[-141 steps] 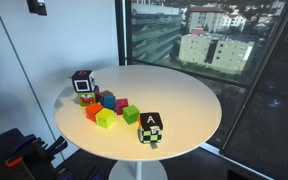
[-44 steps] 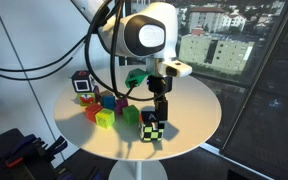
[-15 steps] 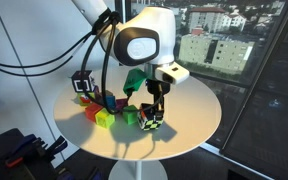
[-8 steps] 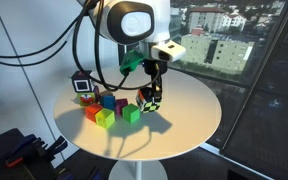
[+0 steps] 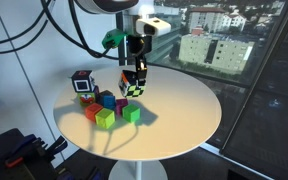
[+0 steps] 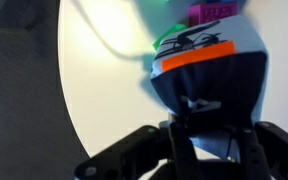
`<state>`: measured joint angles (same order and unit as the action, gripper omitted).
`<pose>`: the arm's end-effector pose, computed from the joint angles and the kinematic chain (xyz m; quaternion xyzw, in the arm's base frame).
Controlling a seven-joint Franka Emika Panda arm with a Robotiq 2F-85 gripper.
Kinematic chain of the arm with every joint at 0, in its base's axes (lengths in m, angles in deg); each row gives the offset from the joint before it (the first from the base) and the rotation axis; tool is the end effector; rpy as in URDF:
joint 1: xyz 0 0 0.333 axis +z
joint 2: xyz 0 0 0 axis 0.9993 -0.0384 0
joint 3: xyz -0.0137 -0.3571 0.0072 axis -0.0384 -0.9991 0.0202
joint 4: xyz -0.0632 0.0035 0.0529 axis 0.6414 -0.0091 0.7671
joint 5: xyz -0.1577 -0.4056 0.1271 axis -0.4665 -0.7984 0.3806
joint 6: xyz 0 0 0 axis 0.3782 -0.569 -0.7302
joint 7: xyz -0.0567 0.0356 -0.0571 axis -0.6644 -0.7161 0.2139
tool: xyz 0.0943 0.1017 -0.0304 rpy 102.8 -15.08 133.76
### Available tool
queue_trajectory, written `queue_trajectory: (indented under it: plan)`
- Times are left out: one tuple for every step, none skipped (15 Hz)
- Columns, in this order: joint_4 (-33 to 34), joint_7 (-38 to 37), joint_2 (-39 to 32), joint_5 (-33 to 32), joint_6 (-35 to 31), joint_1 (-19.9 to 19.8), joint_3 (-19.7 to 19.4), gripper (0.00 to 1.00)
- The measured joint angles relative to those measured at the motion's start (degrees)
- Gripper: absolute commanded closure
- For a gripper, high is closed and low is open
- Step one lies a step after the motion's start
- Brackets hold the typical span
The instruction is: Pick up the soft block with the letter a on it and put it on the soft block with the letter D on it
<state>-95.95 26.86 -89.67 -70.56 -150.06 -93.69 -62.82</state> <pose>0.5427 -0.1818 0.3197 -0.9073 0.4196 -0.0264 0.0091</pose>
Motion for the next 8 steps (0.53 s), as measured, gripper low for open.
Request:
queue_trajectory:
  plan:
    - [-0.4, 0.2, 1.5, -0.5, 1.5, 0.0, 0.7, 0.97]
    - [-0.8, 0.2, 2.9, -1.0, 2.6, 0.0, 1.4, 0.97]
    - [-1.3, 0.3, 4.2, -1.6, 3.3, 0.0, 2.1, 0.97]
    - [-1.9, 0.3, 5.5, -2.3, 3.6, 0.0, 2.8, 0.97]
    - [-2.5, 0.3, 6.7, -2.9, 3.7, 0.0, 3.6, 0.97]
    - [-3.2, 0.3, 7.8, -3.4, 3.7, 0.0, 4.4, 0.97]
    - [-3.8, 0.3, 8.9, -3.9, 3.7, 0.0, 5.2, 0.97]
    - [-4.5, 0.3, 10.0, -4.3, 3.6, 0.0, 6.1, 0.97]
